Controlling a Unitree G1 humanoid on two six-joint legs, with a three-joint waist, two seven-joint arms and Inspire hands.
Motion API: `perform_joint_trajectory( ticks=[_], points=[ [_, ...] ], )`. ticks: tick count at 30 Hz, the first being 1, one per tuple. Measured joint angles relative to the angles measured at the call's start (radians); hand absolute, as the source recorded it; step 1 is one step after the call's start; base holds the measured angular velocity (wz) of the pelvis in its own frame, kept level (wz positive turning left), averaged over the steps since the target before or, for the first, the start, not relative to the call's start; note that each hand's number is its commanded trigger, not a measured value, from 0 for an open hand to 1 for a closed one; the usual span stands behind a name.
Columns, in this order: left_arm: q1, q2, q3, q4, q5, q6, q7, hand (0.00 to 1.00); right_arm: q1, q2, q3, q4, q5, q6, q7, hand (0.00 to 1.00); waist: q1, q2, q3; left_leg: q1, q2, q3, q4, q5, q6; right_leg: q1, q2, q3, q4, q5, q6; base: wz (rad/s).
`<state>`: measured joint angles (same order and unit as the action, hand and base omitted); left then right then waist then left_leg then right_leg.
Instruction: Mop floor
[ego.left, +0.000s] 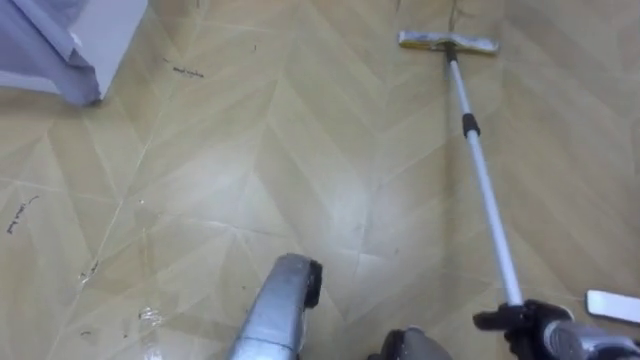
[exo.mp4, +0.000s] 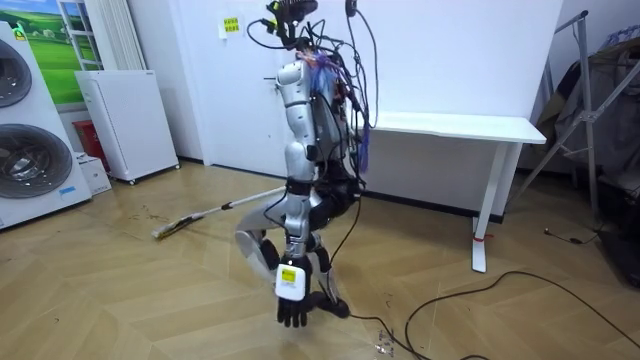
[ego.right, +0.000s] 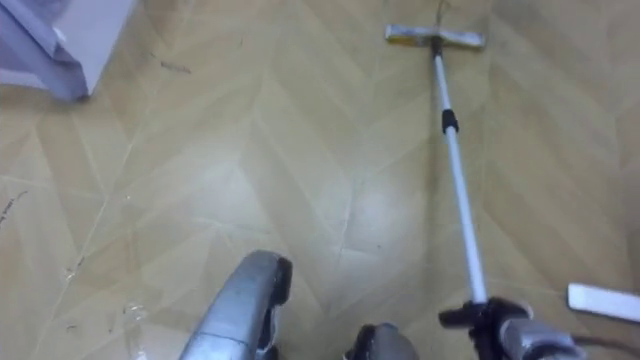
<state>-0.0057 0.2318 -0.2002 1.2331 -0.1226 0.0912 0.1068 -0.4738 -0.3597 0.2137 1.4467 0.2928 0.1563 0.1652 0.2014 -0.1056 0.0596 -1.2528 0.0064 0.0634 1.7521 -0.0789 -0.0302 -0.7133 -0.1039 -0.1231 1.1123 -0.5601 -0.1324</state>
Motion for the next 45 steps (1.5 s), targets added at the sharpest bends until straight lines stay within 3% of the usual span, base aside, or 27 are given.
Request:
perform_joint_trajectory(
  ticks=[3,5,6,7,9,11,12,14,18,21,22,24,25,26,27,29,30,32,34,35,36,37,39,41,42,44,45],
  points=[
    [0.025,0.0,0.003,-0.023,0.088,0.013,-0.066,0.0,0.037,-0.034,0.027,-0.001,0.026,0.009,0.038,1.0,-0.007,0.019,-0.0105,0.127,0.002,0.022,-0.466,-0.026,0.002,0.043,0.002,-0.02,-0.023,-0.037,0.04,0.27],
    [0.021,0.006,0.002,-0.002,0.114,0.045,-0.109,0.0,0.117,-0.06,0.039,0.0,0.032,0.008,0.063,1.0,-0.03,0.071,-0.0295,0.278,0.0,0.023,-0.783,-0.044,0.029,0.103,0.0,-0.055,-0.049,-0.064,0.057,0.25],
    [0.021,0.009,0.002,0.001,0.113,0.053,-0.119,0.0,0.141,-0.061,0.039,0.001,0.035,0.009,0.069,1.0,-0.033,0.082,-0.0379,0.314,0.007,0.032,-0.828,-0.053,0.042,0.118,-0.002,-0.062,-0.06,-0.068,0.06,0.15],
    [0.01,0.012,0.002,0.003,0.113,0.063,-0.132,0.0,0.188,-0.062,0.039,0.011,0.036,0.01,0.08,1.0,-0.042,0.096,-0.0473,0.343,-0.005,0.048,-0.852,-0.137,0.117,0.142,-0.023,-0.07,-0.067,-0.072,0.07,0.18],
    [-0.021,0.001,0.015,0.009,0.11,0.072,-0.135,0.0,0.234,-0.071,0.037,0.033,0.032,0.007,0.09,1.0,-0.085,0.123,-0.0497,0.354,-0.064,0.044,-0.818,-0.2,0.16,0.085,-0.068,-0.044,0.108,0.015,0.101,0.48],
    [-0.062,-0.032,0.038,0.004,0.112,0.064,-0.101,0.0,0.332,-0.072,0.037,0.043,0.035,0.014,0.084,1.0,-0.12,0.176,-0.0603,0.398,-0.11,0.038,-0.771,-0.275,0.199,-0.037,-0.049,0.095,0.355,0.285,0.137,0.55],
    [-0.066,-0.037,0.04,-0.004,0.112,0.06,-0.092,0.0,0.346,-0.067,0.037,0.041,0.036,0.016,0.08,1.0,-0.127,0.188,-0.0625,0.408,-0.116,0.038,-0.768,-0.291,0.205,-0.065,-0.032,0.122,0.388,0.303,0.147,0.22],
    [-0.078,-0.044,0.036,-0.037,0.114,0.055,-0.068,0.0,0.369,-0.031,0.034,0.028,0.039,0.016,0.042,1.0,-0.183,0.235,-0.0503,0.429,-0.134,0.014,-0.77,-0.327,0.218,-0.18,0.005,0.153,0.434,0.297,0.158,0.17],
    [-0.054,-0.053,0.039,-0.035,0.117,0.057,-0.058,0.0,0.406,0.037,0.022,0.015,0.07,0.016,-0.003,1.0,-0.195,0.243,-0.0537,0.476,-0.15,0.004,-0.836,-0.344,0.218,-0.243,0.018,0.164,0.145,0.24,0.177,-0.16],
    [0.011,-0.058,0.041,-0.036,0.117,0.074,-0.061,0.0,0.417,0.04,0.021,0.019,0.073,0.019,-0.014,1.0,-0.176,0.231,-0.0471,0.532,-0.17,-0.075,-0.87,-0.361,0.188,-0.205,0.027,0.118,-0.184,0.238,0.152,-0.37],
    [0.038,-0.056,0.041,-0.037,0.114,0.087,-0.059,0.0,0.41,0.04,0.021,0.025,0.063,0.029,-0.018,1.0,-0.162,0.217,-0.0466,0.552,-0.178,-0.106,-0.849,-0.379,0.163,-0.178,0.035,0.101,-0.235,0.25,0.129,-0.23],
    [0.047,-0.055,0.041,-0.032,0.104,0.109,-0.059,0.0,0.4,0.029,0.019,0.031,0.061,0.045,-0.021,1.0,-0.154,0.212,-0.0433,0.54,-0.166,-0.089,-0.725,-0.385,0.124,-0.15,0.027,0.075,-0.187,0.221,0.104,0.06],
    [0.047,-0.043,0.036,-0.028,0.06,0.106,-0.057,0.0,0.367,0.02,0.019,0.04,0.061,0.064,-0.02,1.0,-0.135,0.19,-0.0376,0.5,-0.135,-0.047,-0.596,-0.345,0.059,-0.143,0.037,0.073,-0.132,0.174,0.089,-0.13],
    [0.043,-0.024,0.035,-0.03,0.003,0.098,-0.053,0.0,0.313,0.008,0.022,0.042,0.058,0.087,-0.011,1.0,-0.107,0.155,-0.0373,0.448,-0.11,-0.001,-0.469,-0.252,0.012,-0.147,0.047,0.097,-0.08,0.134,0.083,-0.29],
    [0.042,-0.018,0.033,-0.03,-0.025,0.093,-0.048,0.0,0.28,0.0,0.02,0.042,0.058,0.096,-0.008,1.0,-0.095,0.134,-0.0326,0.415,-0.099,0.011,-0.41,-0.18,0.009,-0.147,0.049,0.105,-0.065,0.12,0.078,-0.43],
    [0.039,0.007,0.017,-0.037,-0.086,0.058,-0.043,0.0,0.125,-0.039,0.027,0.031,0.062,0.106,0.007,1.0,-0.06,0.076,-0.0275,0.26,-0.086,0.022,-0.246,0.191,-0.014,-0.14,0.06,0.128,-0.034,0.086,0.057,-0.31],
    [0.039,0.013,0.013,-0.039,-0.091,0.051,-0.044,0.0,0.093,-0.052,0.027,0.023,0.064,0.104,0.014,1.0,-0.052,0.066,-0.0284,0.223,-0.079,0.017,-0.211,0.211,-0.01,-0.138,0.067,0.13,-0.033,0.082,0.051,-0.34],
    [0.043,0.045,0.012,-0.065,-0.08,0.055,-0.049,0.0,-0.003,-0.092,0.031,-0.024,0.078,0.095,0.035,1.0,-0.017,0.037,-0.0116,0.097,-0.02,0.014,-0.149,0.063,0.013,-0.109,0.087,0.133,-0.036,0.063,0.05,-0.21],
    [0.046,0.048,0.019,-0.073,-0.06,0.059,-0.062,0.0,-0.019,-0.104,0.038,-0.037,0.099,0.093,0.037,1.0,-0.005,0.029,-0.0075,0.104,0.004,0.008,-0.323,-0.014,0.019,-0.055,0.085,0.126,-0.066,0.04,0.061,0.23],
    [0.055,0.048,0.019,-0.08,-0.029,0.06,-0.08,0.0,0.007,-0.102,0.037,-0.053,0.119,0.094,0.036,1.0,-0.005,0.032,-0.0094,0.162,0.007,0.002,-0.557,-0.034,0.02,-0.007,0.085,0.121,-0.102,0.023,0.072,0.33],
    [0.054,0.047,0.021,-0.085,-0.01,0.06,-0.087,0.0,0.026,-0.1,0.037,-0.055,0.138,0.093,0.038,1.0,-0.005,0.038,-0.0117,0.202,0.013,-0.002,-0.681,-0.034,0.021,0.02,0.085,0.115,-0.124,0.017,0.077,0.32],
    [0.059,0.039,0.021,-0.074,0.013,0.06,-0.102,0.0,0.078,-0.095,0.037,-0.055,0.168,0.089,0.047,1.0,-0.007,0.064,-0.0224,0.278,0.022,-0.01,-0.885,-0.053,0.032,0.077,0.083,0.093,-0.175,0.004,0.086,0.24],
    [0.054,0.027,0.034,-0.057,0.032,0.073,-0.118,0.0,0.186,-0.084,0.027,-0.048,0.179,0.077,0.055,1.0,-0.033,0.087,-0.0394,0.322,-0.003,0.019,-0.921,-0.13,0.119,0.138,0.06,0.095,-0.199,-0.021,0.112,0.71],
    [0.027,-0.02,0.06,-0.055,0.081,0.084,-0.113,0.0,0.321,-0.075,0.027,0.019,0.166,0.07,0.053,1.0,-0.074,0.123,-0.0491,0.387,-0.067,0.054,-0.906,-0.197,0.177,0.112,-0.003,0.122,-0.015,0.068,0.167,0.88],
    [0.025,-0.032,0.061,-0.055,0.088,0.083,-0.108,0.0,0.357,-0.072,0.028,0.03,0.164,0.069,0.051,1.0,-0.082,0.136,-0.056,0.409,-0.073,0.066,-0.904,-0.214,0.189,0.106,-0.008,0.131,0.03,0.114,0.176,0.37],
    [0.022,-0.065,0.061,-0.071,0.093,0.071,-0.086,0.0,0.477,-0.036,0.035,0.04,0.163,0.061,0.032,1.0,-0.116,0.185,-0.0724,0.496,-0.098,0.069,-0.919,-0.272,0.208,0.092,-0.009,0.157,0.142,0.299,0.194,0.05],
    [0.019,-0.066,0.062,-0.073,0.093,0.066,-0.079,0.0,0.491,-0.031,0.035,0.04,0.161,0.061,0.025,1.0,-0.126,0.192,-0.0725,0.512,-0.106,0.06,-0.927,-0.278,0.21,0.085,-0.005,0.164,0.158,0.312,0.193,-0.1]
  ],
)
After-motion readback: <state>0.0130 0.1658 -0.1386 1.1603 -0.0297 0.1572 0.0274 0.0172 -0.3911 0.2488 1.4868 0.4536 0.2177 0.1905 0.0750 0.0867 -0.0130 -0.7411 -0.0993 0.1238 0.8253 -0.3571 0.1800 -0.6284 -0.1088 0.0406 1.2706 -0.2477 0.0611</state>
